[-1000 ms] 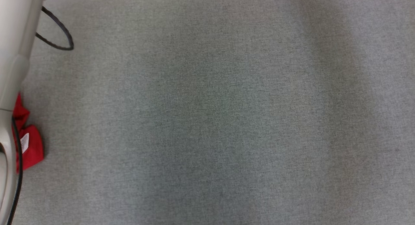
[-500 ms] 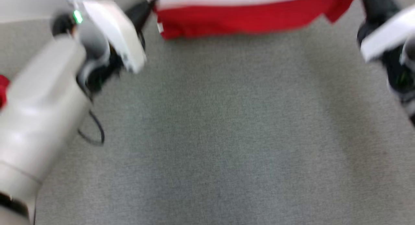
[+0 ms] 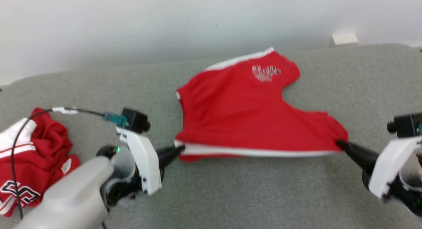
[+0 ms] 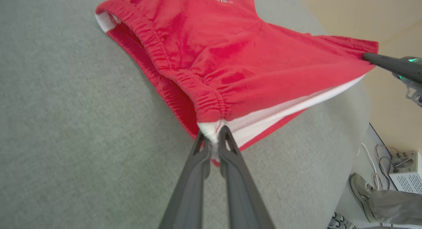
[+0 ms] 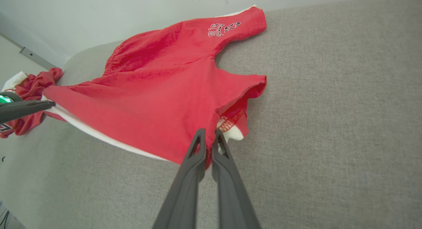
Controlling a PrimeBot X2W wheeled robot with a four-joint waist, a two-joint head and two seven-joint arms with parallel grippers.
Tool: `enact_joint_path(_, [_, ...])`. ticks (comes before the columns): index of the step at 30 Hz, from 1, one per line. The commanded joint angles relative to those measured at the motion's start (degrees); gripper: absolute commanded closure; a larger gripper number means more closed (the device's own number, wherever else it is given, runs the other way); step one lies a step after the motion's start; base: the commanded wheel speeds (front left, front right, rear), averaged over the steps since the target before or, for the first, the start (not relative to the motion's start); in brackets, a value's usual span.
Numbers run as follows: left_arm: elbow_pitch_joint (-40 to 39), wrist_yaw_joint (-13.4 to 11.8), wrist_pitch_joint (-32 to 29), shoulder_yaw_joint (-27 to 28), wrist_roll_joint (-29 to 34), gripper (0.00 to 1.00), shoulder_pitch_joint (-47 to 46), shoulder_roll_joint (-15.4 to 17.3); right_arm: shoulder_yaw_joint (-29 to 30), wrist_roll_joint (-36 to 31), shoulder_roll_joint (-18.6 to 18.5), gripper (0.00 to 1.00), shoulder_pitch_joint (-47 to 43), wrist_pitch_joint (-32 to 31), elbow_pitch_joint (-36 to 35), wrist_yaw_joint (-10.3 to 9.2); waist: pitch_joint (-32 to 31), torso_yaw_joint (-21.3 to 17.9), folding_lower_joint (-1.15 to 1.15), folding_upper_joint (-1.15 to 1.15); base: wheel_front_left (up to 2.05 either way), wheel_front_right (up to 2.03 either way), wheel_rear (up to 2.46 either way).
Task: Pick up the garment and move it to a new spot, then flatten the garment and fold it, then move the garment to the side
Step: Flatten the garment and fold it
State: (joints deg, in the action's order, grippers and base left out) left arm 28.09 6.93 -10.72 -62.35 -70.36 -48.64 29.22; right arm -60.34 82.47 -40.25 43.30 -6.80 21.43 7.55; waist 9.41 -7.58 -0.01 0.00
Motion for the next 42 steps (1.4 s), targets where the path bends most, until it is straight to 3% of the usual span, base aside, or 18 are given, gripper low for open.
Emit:
enact_joint_path(1, [-1.88,-1.02,-1.27,-0.72,-1.20,1.00,2.42,1.67,-0.40,1.11,-2.42,1.00,-2.66,-1.28,-1.29,-0.13,-2.61,0.54,0.01,0.00,0.00,0.00,0.00])
enact_joint_path(11, [-23.33,-8.13,-9.18,-3.43,-6.90,1.00,12.34,9.87,-1.26,5.37,-13.44,1.00,-10.50,-7.82,-13.39,-0.13,-5.38,1.82,0.01,0.00,0.00,0.00,0.00])
enact_joint_path(17, [-28.64,-9.79,-16.40,-1.10,-13.13,1.00,8.93,12.67,-0.22,6.68,-16.71,1.00,-6.60,-14.17,-15.44,-0.13,-3.61,3.14,0.01,0.00,0.00,0.00,0.00])
enact_joint_path(20, [-27.80,-9.40,-22.73,-0.16,-16.32,1.00,4.48,12.67,0.43,6.94,-14.98,1.00,-1.82,-18.89,-14.03,-0.13,-1.23,3.73,0.01,0.00,0.00,0.00,0.00])
enact_joint_path(28, [-17.39,-8.26,-36.67,1.80,-21.94,1.00,-8.99,7.57,0.26,10.46,-6.20,1.00,13.21,-35.34,-1.54,-0.12,6.94,5.69,0.01,0.00,0.00,0.00,0.00])
enact_joint_path(36, [-10.38,-8.65,-43.68,2.78,-23.03,1.00,-18.04,4.05,0.93,11.33,0.02,1.00,25.36,-41.41,9.89,-0.12,12.41,7.72,0.01,0.00,0.00,0.00,0.00])
enact_joint_path(42, [-8.20,-8.77,-46.41,3.94,-23.60,1.00,-23.20,1.86,-0.10,7.33,3.41,1.00,34.72,-43.42,18.13,-0.12,16.46,9.13,0.01,0.00,0.00,0.00,0.00])
